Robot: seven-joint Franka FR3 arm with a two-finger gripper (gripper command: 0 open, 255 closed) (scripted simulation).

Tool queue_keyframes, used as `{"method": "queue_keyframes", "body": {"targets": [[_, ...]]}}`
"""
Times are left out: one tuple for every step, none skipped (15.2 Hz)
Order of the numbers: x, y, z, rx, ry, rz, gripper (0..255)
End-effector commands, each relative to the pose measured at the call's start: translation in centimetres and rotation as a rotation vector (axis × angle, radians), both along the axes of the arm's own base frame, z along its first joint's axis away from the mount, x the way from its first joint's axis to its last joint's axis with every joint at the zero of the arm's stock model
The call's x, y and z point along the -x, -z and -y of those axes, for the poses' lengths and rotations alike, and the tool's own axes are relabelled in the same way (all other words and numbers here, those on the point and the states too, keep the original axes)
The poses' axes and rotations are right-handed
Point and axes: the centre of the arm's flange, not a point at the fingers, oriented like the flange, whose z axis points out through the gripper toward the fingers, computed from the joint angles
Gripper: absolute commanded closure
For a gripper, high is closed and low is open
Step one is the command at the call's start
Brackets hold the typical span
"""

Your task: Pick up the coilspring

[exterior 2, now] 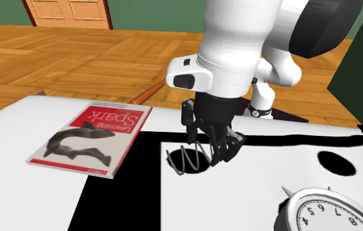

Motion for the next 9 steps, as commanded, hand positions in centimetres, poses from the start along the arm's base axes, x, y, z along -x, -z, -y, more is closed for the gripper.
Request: {"method": "queue_keyframes", "body": {"targets": [[0.0,-1.0,0.0,0.0,0.0,0.0,255],[0.0,-1.6,0.0,0.0,0.0,0.0,255],[0.0,-2.1,0.0,0.0,0.0,0.0,255],[0.0,-2.6,0.0,0.0,0.0,0.0,255],[0.0,-3.2,0.0,0.0,0.0,0.0,255],[0.0,-3.7,0.0,0.0,0.0,0.0,255],[0.0,-4.2,0.0,0.0,0.0,0.0,255],[0.0,-4.3,0.0,0.0,0.0,0.0,255],[0.0,-4.3,0.0,0.0,0.0,0.0,255]]}}
